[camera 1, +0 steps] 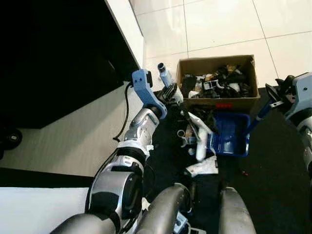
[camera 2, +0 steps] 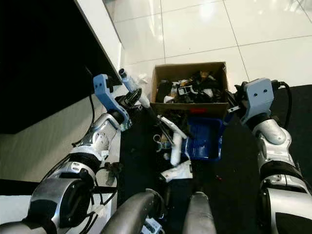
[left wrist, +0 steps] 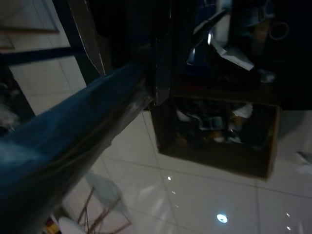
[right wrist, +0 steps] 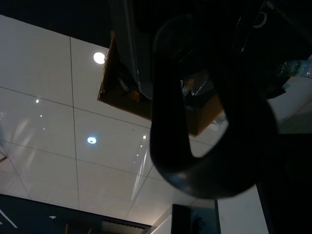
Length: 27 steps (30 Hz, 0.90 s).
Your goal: Sweep floor
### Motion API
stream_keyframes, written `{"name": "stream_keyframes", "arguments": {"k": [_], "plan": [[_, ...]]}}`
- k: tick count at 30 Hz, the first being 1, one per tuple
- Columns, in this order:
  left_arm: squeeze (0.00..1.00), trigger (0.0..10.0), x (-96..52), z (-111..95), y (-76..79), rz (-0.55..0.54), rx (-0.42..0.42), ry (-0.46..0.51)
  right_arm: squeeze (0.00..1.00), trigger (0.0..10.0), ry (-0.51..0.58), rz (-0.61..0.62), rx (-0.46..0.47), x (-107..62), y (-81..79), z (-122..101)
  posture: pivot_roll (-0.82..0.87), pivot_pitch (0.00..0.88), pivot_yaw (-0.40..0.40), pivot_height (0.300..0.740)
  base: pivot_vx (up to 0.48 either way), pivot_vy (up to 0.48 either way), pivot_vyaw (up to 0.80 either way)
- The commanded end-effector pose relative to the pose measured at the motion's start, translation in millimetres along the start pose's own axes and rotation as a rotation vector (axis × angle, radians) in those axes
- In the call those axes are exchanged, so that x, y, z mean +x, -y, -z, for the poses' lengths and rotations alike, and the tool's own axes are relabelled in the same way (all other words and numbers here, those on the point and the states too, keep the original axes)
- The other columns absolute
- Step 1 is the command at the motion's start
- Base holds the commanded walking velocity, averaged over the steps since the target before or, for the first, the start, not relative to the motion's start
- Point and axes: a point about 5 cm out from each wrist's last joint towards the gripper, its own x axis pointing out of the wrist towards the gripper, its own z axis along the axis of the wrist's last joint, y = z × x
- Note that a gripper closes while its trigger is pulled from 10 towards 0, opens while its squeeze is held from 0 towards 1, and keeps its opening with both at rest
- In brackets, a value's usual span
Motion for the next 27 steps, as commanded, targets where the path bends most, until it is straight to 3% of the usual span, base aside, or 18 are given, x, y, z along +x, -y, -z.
{"name": "stream_keyframes", "arguments": {"k": [1,5,7,8,10,11,13,14,19,24,27], "plan": [[0.02,10.0,5.8,39.3,40.2,0.109,-0.167,-0.035,0.00,10.0,-0.052,-0.048,0.023,-2.9,-13.4,13.0,-0.02,0.342,0.255,0.740,0.000,0.000,0.00],[0.01,10.0,5.5,23.4,42.0,0.170,-0.134,-0.024,0.00,10.0,-0.053,-0.044,0.025,-3.0,-13.0,13.1,-0.01,0.338,0.256,0.740,0.000,0.000,0.00],[0.01,10.0,3.0,-4.8,41.9,0.272,0.057,0.000,0.00,10.0,-0.054,-0.039,0.027,-3.3,-12.3,13.4,-0.01,0.334,0.259,0.740,0.000,0.000,0.00],[0.01,10.0,3.0,-4.8,41.9,0.272,0.057,0.000,0.00,10.0,-0.054,-0.039,0.027,-3.3,-12.3,13.4,-0.01,0.334,0.259,0.740,0.000,0.000,0.00],[0.01,10.0,1.4,-33.6,41.0,0.343,0.291,0.045,0.00,10.0,-0.056,-0.035,0.028,-4.0,-11.7,13.8,0.00,0.330,0.262,0.740,0.000,0.000,0.00],[0.01,10.0,1.4,-33.6,41.0,0.343,0.291,0.045,0.00,10.0,-0.056,-0.035,0.028,-4.0,-11.7,13.8,0.00,0.330,0.262,0.740,0.000,0.000,0.00],[0.00,10.0,3.0,-71.7,37.5,0.349,0.434,0.115,0.00,10.0,-0.056,-0.032,0.028,-4.3,-11.6,14.2,0.01,0.325,0.264,0.740,0.000,0.000,0.00],[0.00,10.0,3.0,-71.7,37.5,0.349,0.434,0.115,0.00,10.0,-0.056,-0.032,0.028,-4.3,-11.6,14.2,0.01,0.325,0.264,0.740,0.000,0.000,0.00],[0.01,10.0,-5.4,-124.9,43.9,0.388,0.557,0.175,0.00,10.0,-0.056,-0.032,0.028,-5.1,-11.8,14.9,0.00,0.324,0.266,0.740,0.000,0.000,0.00],[0.01,10.0,-10.8,-148.0,48.6,0.392,0.605,0.218,0.00,10.0,-0.060,-0.030,0.024,-7.0,-9.2,15.5,0.00,0.324,0.263,0.740,0.000,0.000,0.00],[0.01,10.0,-9.1,-148.3,44.9,0.370,0.627,0.221,0.00,10.0,-0.061,-0.031,0.024,-6.8,-9.3,15.4,0.00,0.327,0.261,0.740,0.000,0.000,0.00]]}}
